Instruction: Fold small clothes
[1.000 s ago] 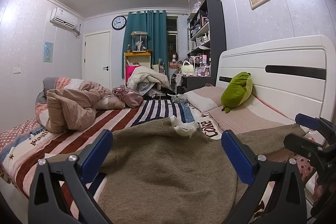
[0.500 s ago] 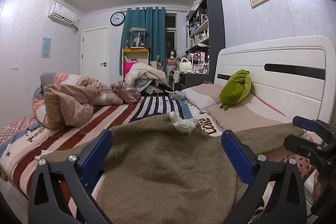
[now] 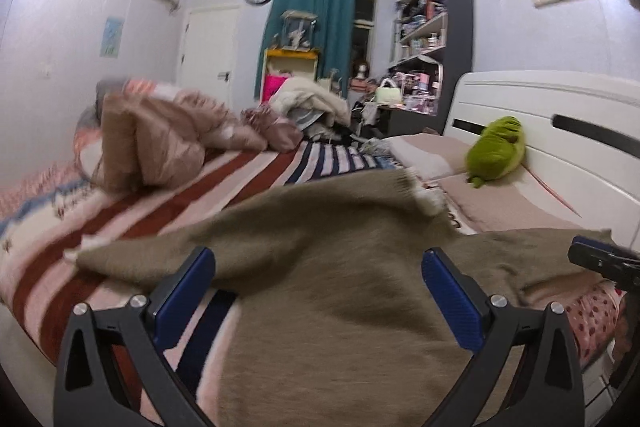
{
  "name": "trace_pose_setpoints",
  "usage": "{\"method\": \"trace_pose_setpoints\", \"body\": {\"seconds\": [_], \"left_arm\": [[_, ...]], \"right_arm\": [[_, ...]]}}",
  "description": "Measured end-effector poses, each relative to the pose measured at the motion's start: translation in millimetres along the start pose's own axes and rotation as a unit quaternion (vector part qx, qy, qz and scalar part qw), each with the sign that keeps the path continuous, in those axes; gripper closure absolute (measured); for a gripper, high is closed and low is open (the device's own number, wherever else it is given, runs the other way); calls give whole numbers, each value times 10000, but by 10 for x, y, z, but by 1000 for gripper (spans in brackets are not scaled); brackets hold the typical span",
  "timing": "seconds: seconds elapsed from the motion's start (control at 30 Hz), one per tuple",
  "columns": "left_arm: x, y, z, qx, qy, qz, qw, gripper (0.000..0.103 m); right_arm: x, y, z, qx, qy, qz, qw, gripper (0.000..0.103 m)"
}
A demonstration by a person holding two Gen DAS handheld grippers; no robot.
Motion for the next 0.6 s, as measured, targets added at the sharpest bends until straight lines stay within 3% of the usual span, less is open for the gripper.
{"method": "trace_pose_setpoints", "body": {"seconds": [0.03, 0.1, 0.17, 0.3, 0.43, 0.53, 0.6], "left_arm": [[155, -101, -57, 104, 135, 50, 9998, 1], [462, -315, -177, 407, 409, 111, 9983, 1], [771, -540, -306, 678, 813, 63, 9944, 1], [1371, -1012, -604, 1018, 1820, -251, 9777, 1], [1881, -1453, -875, 1307, 2603, -101, 9566, 1], [2191, -1590, -976, 1204, 3005, 164, 9460, 1], [2324, -1599, -945, 914, 3128, 237, 9451, 1]], "right_arm": [[-29, -113, -25, 104, -15, -11, 9999, 53], [-108, -332, -67, 294, -15, -50, 9996, 69], [-189, -532, -109, 447, -9, -84, 9990, 78], [-276, -862, -158, 618, 68, -107, 9980, 80], [-324, -1088, -205, 692, -1, 20, 9976, 80], [-320, -1249, -262, 791, 40, 23, 9969, 80], [-313, -1319, -300, 840, 67, 40, 9964, 80]]}}
Point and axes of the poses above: each gripper's, at about its wrist camera, not at the fingertips, and y roughly against the way its jaws point, x to its left, z to its top, the point moved 1 cm from there along -y, roughly the way its jaws point, and after that the axes turned 6 degrees about -x, right-handed, at the moved point
